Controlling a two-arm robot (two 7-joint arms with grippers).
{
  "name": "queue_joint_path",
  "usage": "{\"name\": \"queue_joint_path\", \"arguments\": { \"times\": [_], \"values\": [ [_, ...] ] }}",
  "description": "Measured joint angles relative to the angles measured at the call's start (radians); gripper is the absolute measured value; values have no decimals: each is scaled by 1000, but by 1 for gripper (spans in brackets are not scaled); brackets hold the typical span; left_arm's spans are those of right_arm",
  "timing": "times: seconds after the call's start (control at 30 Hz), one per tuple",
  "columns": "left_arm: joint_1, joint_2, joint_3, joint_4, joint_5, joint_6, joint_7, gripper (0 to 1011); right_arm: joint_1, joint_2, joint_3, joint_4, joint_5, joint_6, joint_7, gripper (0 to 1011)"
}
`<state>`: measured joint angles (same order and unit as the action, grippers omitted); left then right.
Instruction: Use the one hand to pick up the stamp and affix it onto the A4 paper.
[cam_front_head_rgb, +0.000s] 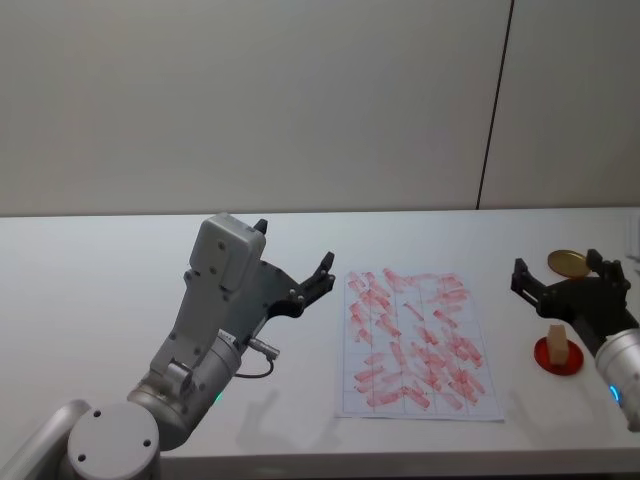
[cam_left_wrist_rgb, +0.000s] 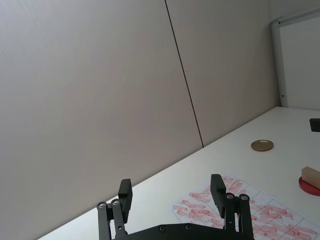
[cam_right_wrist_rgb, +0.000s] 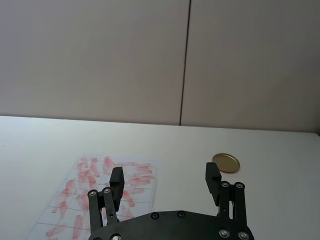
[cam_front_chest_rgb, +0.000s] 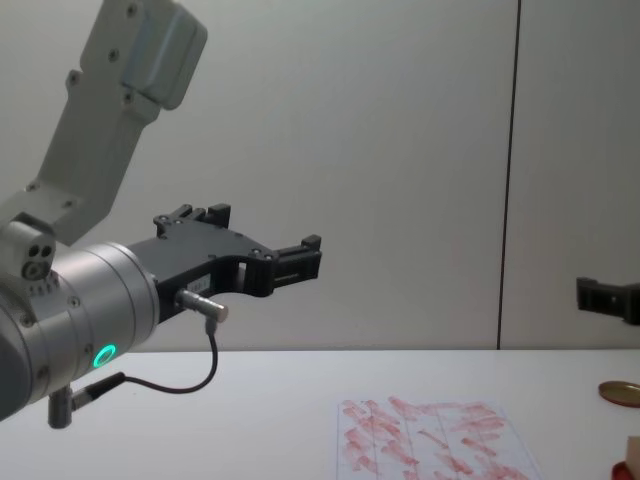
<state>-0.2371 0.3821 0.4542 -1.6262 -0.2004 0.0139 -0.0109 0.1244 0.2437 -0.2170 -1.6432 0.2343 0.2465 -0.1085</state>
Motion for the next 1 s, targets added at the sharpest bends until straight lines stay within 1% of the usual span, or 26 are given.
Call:
{"name": "queue_joint_path", "arguments": {
  "times": [0.3,0.4,0.67,1.0],
  "values": [
    [0,0,0,0,0,0,0,993,41,-23,13,69,6,52,-52,1001],
    [0,0,0,0,0,0,0,993,55,-30,20,102,12,69,-68,1001],
    [0,0,0,0,0,0,0,993,84,-44,28,170,19,88,-87,1001],
    [0,0,0,0,0,0,0,993,124,-66,30,253,24,99,-100,1001]
  ]
}}
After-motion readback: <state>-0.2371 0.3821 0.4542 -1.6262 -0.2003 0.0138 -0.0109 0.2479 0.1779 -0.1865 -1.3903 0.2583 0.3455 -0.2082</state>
